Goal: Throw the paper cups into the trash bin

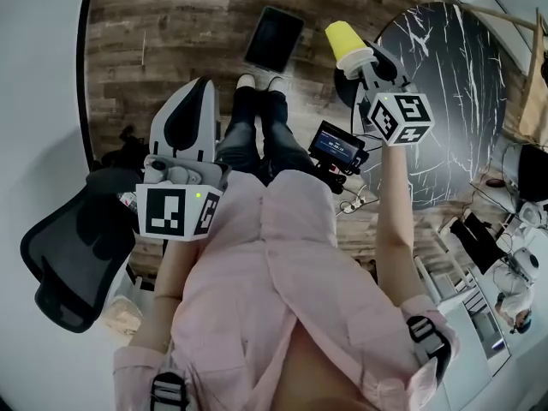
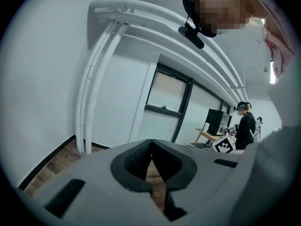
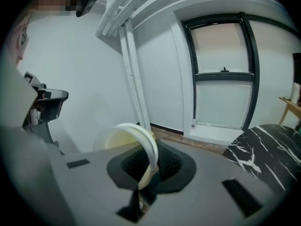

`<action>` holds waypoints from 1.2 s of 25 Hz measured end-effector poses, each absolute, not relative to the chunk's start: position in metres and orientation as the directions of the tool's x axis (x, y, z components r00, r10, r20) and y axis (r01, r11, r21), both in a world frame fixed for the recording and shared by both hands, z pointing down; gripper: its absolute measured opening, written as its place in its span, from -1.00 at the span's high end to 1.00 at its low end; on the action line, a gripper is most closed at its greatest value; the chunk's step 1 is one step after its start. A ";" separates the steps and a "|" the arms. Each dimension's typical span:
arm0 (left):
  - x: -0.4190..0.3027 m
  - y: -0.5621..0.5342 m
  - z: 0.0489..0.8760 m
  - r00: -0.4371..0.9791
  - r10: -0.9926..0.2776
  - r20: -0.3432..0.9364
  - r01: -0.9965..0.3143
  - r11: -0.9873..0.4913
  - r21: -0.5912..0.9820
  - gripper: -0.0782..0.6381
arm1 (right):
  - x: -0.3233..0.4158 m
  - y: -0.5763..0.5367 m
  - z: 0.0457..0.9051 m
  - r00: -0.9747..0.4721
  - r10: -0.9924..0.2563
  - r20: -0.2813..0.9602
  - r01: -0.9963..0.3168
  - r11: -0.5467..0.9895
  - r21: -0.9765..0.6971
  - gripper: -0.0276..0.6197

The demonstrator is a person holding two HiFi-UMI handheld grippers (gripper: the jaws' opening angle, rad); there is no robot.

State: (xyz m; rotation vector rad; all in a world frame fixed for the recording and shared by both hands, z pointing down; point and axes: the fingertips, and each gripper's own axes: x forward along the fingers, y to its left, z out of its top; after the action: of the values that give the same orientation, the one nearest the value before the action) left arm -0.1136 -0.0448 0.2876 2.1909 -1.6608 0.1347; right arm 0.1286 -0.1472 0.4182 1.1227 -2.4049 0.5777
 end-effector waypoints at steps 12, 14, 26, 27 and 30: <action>-0.109 -0.055 0.299 0.315 -0.905 0.286 -0.940 -0.255 0.227 0.74 | 0.086 -0.151 0.455 -0.577 -0.594 0.561 -0.795 0.566 -0.219 0.79; -0.109 -0.061 0.303 0.315 -0.908 0.277 -0.940 -0.259 0.221 0.74 | 0.080 -0.149 0.466 -0.571 -0.581 0.580 -0.796 0.564 -0.220 0.79; -0.107 -0.062 0.361 0.324 -0.894 0.311 -0.935 -0.251 0.251 0.74 | 0.065 -0.137 0.545 -0.520 -0.521 0.677 -0.816 0.538 -0.212 0.79; -0.107 -0.061 0.366 0.321 -0.893 0.316 -0.936 -0.249 0.248 0.74 | 0.066 -0.137 0.551 -0.516 -0.517 0.683 -0.817 0.537 -0.210 0.79; -0.113 -0.060 0.381 0.300 -0.897 0.325 -0.943 -0.229 0.241 0.74 | 0.065 -0.138 0.571 -0.507 -0.508 0.697 -0.819 0.537 -0.204 0.79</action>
State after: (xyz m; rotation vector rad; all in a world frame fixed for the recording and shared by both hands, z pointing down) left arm -0.1126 -0.0600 0.3806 2.1873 -1.6471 0.1638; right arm 0.0651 -0.1382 0.5710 1.0694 -2.2013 0.7080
